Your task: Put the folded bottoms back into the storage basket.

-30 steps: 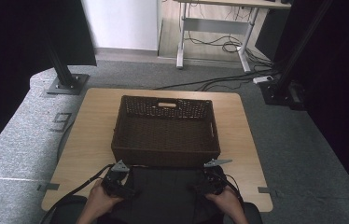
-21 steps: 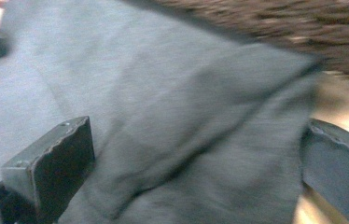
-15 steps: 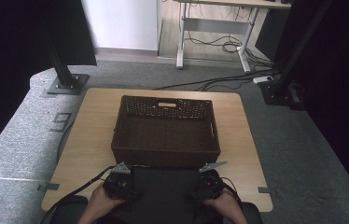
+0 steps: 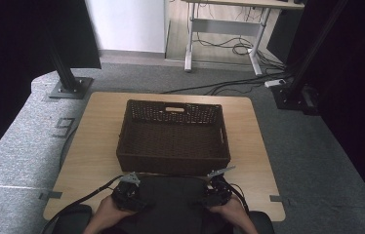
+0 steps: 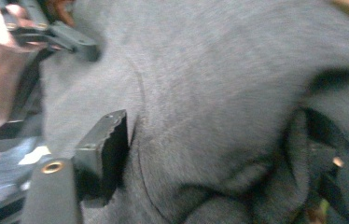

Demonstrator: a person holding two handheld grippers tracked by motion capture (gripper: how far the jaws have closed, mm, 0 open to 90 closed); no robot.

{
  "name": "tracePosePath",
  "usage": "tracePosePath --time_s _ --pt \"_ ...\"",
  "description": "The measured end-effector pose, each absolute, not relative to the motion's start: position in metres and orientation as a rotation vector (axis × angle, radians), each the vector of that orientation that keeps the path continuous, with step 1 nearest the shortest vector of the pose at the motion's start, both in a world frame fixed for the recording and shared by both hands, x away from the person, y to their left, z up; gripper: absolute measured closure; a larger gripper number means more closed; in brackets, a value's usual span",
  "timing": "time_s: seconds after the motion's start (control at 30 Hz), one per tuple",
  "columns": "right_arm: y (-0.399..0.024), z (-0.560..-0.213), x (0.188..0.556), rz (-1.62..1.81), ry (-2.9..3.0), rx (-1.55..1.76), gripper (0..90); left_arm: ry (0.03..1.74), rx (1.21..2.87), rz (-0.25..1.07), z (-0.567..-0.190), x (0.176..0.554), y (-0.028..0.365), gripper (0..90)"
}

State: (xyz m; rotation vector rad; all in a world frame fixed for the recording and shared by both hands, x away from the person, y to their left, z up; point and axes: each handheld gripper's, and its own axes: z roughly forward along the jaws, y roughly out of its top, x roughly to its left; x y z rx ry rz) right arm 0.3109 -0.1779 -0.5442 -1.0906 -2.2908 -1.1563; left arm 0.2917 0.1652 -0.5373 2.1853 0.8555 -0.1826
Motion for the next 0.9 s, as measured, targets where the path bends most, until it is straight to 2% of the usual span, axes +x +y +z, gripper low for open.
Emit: tracePosePath --time_s 0.17,0.4,0.53,0.67,0.9 --pt "-0.163 -0.545 0.310 -1.150 -2.297 -1.043 27.7 0.823 2.188 -0.214 -0.538 0.290 0.159 29.6" --pt "-0.143 -0.554 0.310 -1.160 -2.213 -0.971 45.0 0.798 2.212 -0.199 -0.538 0.290 0.153 36.3" --pt "-0.144 -0.552 0.307 -1.171 -2.252 -0.969 53.4 0.794 2.187 -0.255 -0.538 0.292 0.154 51.5" --pt "-0.145 -0.548 0.303 -1.198 -2.280 -0.967 56.4 0.771 2.159 -0.237 -0.535 0.290 0.155 60.0" --pt "-0.150 -0.526 0.298 -1.309 -2.316 -0.942 57.5 0.724 2.082 -0.213 -0.514 0.292 0.161 61.7"
